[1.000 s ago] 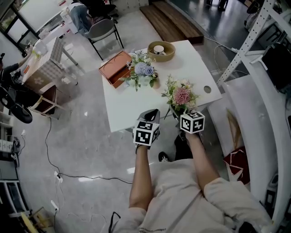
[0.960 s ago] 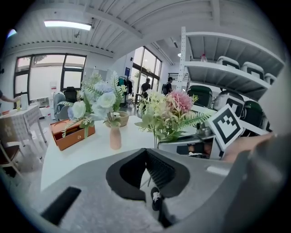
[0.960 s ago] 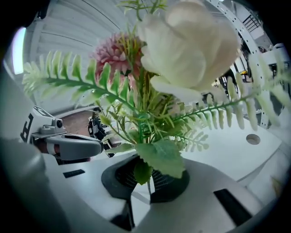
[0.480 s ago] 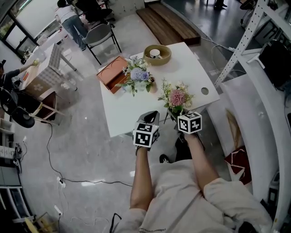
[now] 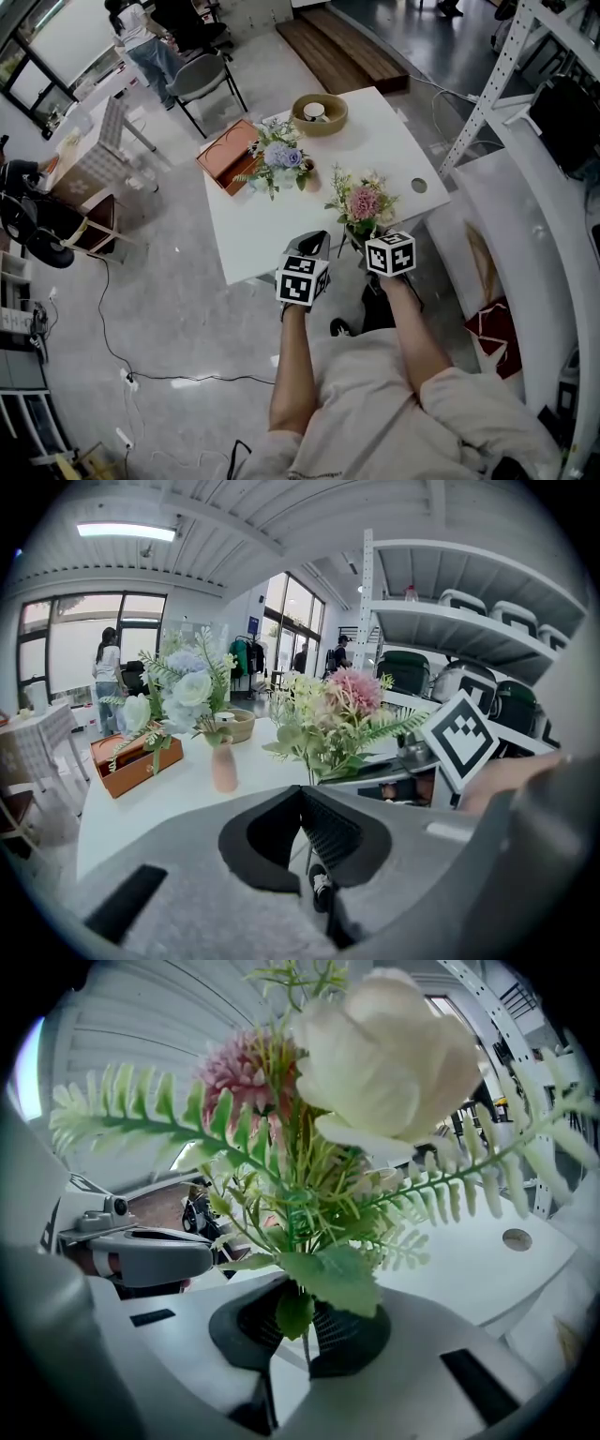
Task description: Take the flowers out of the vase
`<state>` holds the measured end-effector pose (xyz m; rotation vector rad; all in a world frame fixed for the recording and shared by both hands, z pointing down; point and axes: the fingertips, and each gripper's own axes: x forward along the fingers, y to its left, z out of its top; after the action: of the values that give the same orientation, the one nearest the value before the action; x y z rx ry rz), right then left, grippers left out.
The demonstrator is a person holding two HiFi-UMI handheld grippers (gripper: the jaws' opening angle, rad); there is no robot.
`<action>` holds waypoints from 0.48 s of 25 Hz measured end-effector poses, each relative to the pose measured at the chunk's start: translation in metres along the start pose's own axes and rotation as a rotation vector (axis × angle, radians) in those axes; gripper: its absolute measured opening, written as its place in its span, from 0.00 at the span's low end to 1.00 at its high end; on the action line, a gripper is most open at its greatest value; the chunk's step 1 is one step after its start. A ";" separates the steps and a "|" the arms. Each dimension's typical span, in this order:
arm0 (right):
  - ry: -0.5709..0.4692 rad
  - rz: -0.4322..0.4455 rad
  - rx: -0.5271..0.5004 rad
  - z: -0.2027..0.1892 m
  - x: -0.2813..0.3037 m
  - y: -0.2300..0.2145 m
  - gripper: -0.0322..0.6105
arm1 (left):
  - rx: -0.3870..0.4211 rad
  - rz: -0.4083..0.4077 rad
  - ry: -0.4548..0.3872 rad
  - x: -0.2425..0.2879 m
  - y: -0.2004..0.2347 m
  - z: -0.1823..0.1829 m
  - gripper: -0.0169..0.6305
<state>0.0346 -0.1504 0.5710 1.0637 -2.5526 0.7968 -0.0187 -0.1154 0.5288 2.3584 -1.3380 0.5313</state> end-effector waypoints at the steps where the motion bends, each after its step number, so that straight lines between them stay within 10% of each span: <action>1: 0.001 0.001 0.000 -0.001 0.000 0.000 0.10 | 0.002 -0.001 0.000 0.001 0.000 -0.001 0.04; 12: 0.002 -0.009 0.021 -0.008 -0.004 -0.002 0.10 | 0.020 -0.012 0.012 0.002 -0.009 -0.003 0.04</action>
<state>0.0391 -0.1450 0.5769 1.0795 -2.5409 0.8236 -0.0106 -0.1110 0.5311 2.3743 -1.3185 0.5574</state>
